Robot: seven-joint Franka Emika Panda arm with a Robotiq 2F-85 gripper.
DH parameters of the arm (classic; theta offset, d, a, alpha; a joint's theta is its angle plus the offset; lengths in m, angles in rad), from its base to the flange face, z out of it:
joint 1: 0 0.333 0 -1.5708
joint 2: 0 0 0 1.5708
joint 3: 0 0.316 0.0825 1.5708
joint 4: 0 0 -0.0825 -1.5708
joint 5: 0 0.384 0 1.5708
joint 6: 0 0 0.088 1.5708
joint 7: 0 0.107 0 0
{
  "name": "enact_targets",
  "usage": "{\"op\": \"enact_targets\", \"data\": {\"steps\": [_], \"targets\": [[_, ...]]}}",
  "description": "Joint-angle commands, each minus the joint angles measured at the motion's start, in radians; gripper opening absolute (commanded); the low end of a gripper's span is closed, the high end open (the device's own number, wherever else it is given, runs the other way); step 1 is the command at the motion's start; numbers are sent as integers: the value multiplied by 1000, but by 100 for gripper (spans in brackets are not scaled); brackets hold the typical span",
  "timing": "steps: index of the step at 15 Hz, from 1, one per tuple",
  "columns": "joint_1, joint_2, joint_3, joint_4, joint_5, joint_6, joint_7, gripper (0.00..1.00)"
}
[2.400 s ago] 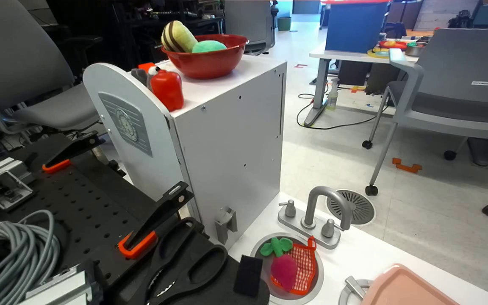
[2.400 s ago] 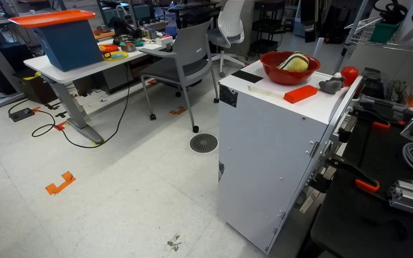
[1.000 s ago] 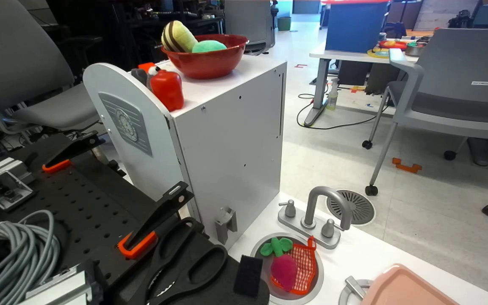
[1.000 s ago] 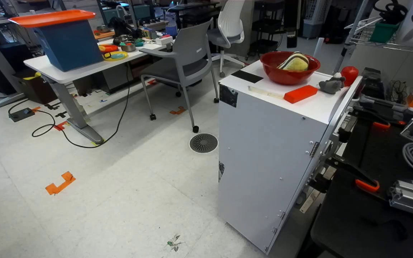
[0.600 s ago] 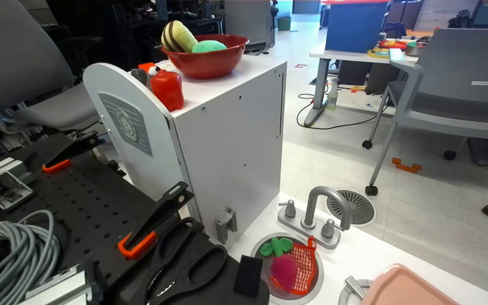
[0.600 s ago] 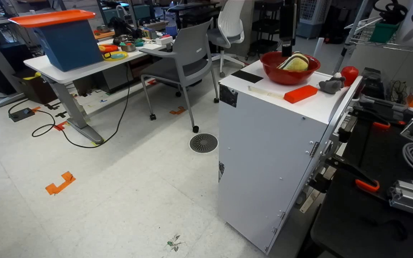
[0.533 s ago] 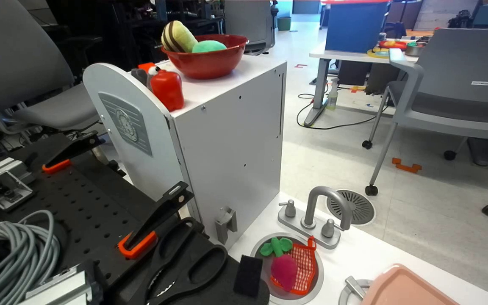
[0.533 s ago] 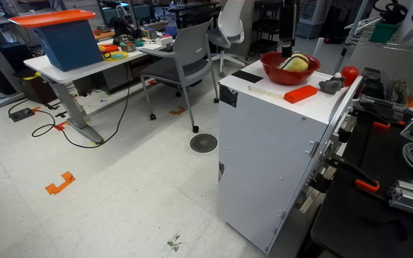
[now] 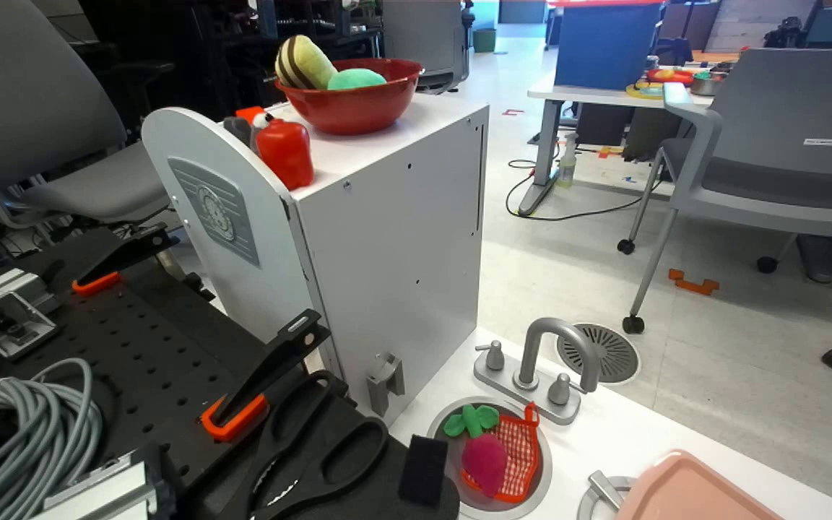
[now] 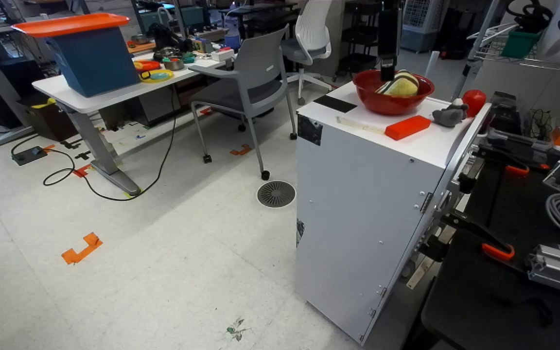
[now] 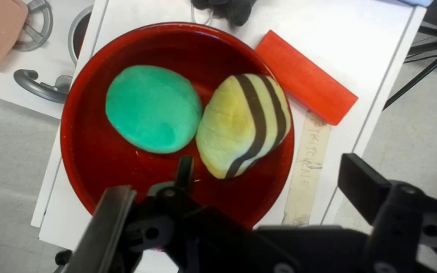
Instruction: Pick up the plush toy and drop it in the sink
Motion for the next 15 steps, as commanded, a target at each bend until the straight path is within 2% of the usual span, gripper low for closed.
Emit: {"op": "enact_targets", "data": {"steps": [1, 9, 11, 15], "targets": [[-5, -4, 10, 5, 32, -14, -43, 65], [-7, -31, 12, -22, 43, -13, -98, 3], [-7, -38, 11, -27, 42, -12, -101, 0], [-7, -54, 8, -33, 36, -19, -103, 0]]}}
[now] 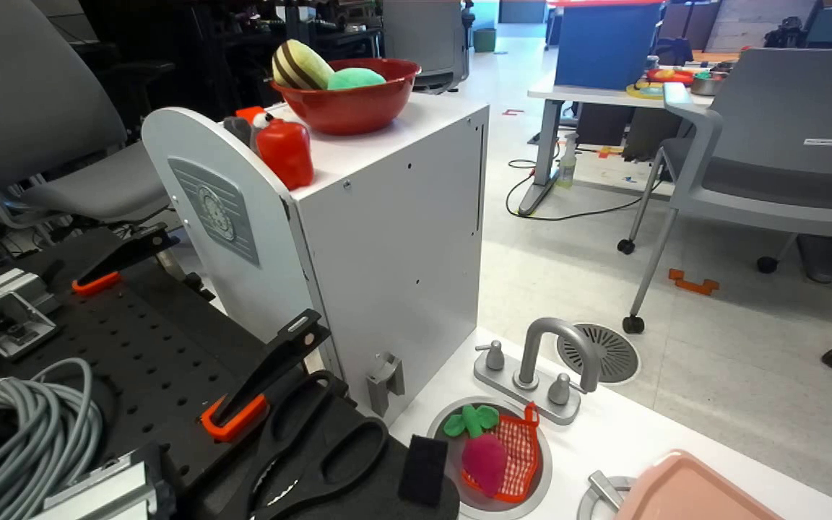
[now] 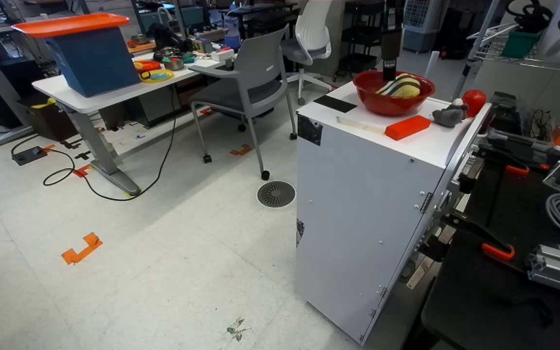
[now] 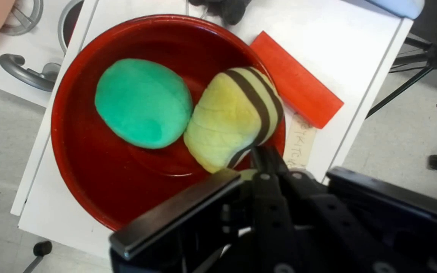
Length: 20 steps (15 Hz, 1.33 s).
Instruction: Pick up the plush toy and drop it in the sink
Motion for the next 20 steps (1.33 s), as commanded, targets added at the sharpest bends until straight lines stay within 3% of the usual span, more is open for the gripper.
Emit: {"op": "enact_targets", "data": {"steps": [1, 3, 12, 20], "targets": [[-7, -46, 3, -26, 8, -21, -27, 26], [-6, -58, 2, -32, 5, -22, -26, 34], [-6, -139, -2, -156, 6, -23, -35, 99], [-29, -201, -42, -221, -21, -8, 11, 100]]}}
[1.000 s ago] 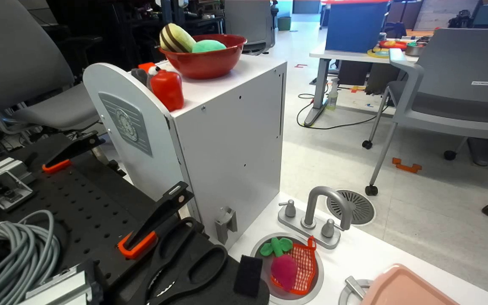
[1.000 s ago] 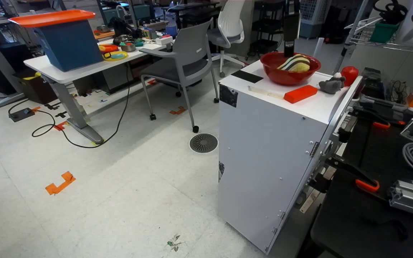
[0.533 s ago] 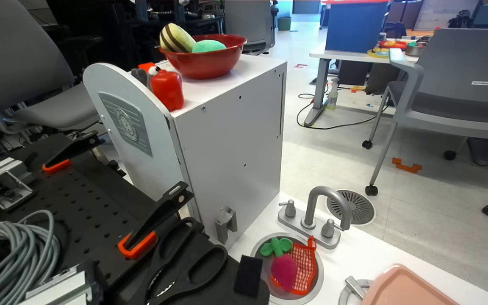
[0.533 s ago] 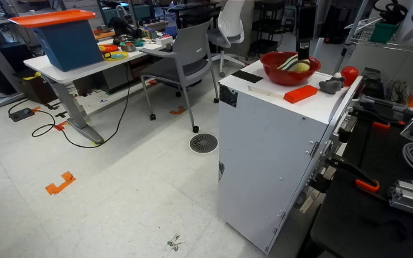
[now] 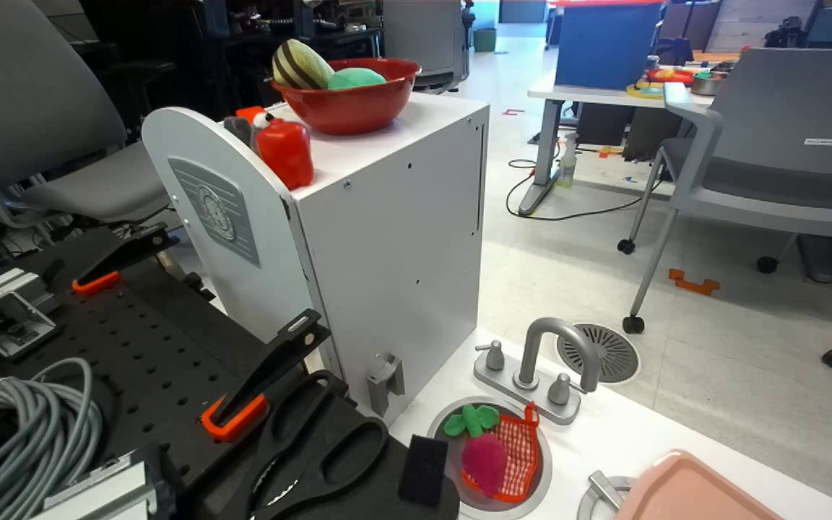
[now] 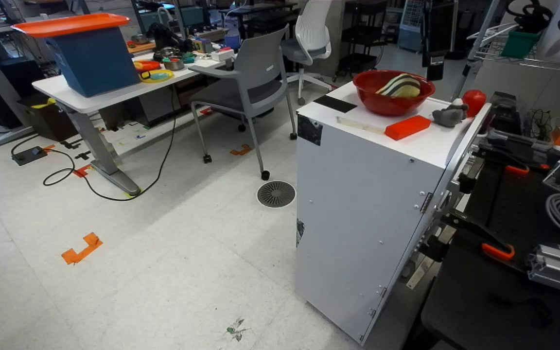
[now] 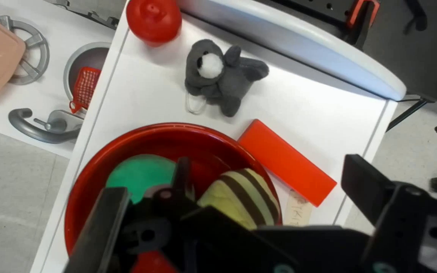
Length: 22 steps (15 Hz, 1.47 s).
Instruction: Pick up the plush toy and drop it in the sink
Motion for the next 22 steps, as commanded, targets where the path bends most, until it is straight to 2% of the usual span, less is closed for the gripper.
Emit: {"op": "enact_targets", "data": {"steps": [1, 9, 22], "targets": [[-19, -55, -28, -33, -22, 2, 25, 100], [-16, -15, -39, 22, -97, 44, 68, 100], [13, 42, -4, 43, -67, 85, 54, 100]]}}
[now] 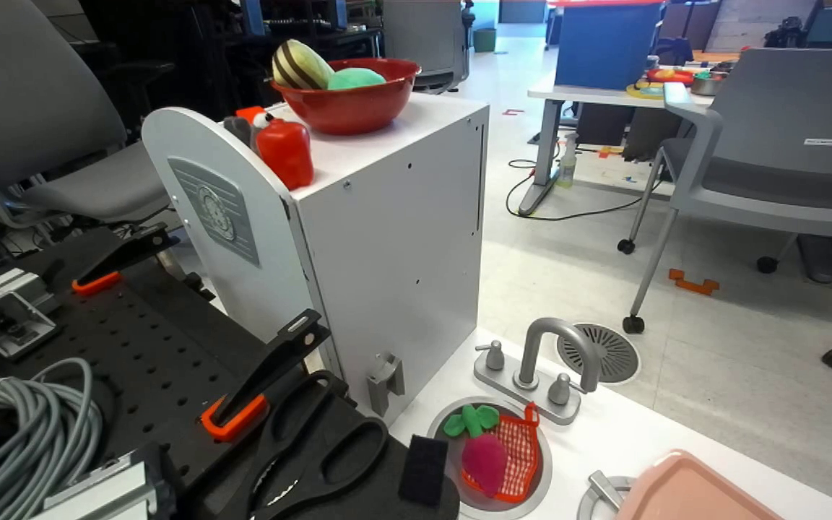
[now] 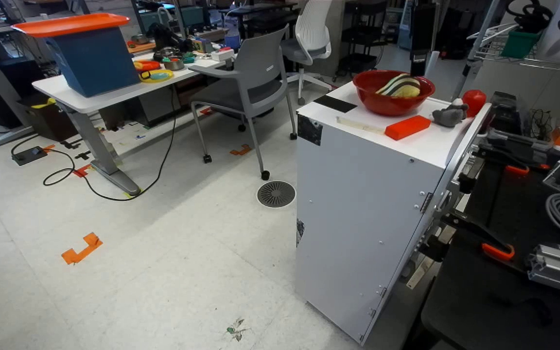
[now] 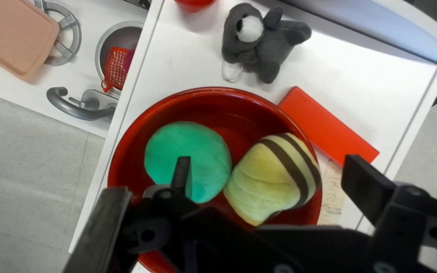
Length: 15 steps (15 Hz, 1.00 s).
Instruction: Pick up the plush toy and drop it in the sink
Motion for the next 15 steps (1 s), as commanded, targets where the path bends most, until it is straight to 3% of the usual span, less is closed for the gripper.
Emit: {"op": "enact_targets", "data": {"steps": [1, 9, 10, 11, 15], "targets": [[6, 12, 9, 11, 5, 14, -1, 100], [0, 21, 11, 11, 27, 16, -18, 98], [-1, 26, 11, 12, 32, 16, -22, 90], [-2, 30, 11, 13, 36, 16, -26, 75], [-4, 46, 11, 16, 39, 13, -30, 45]]}}
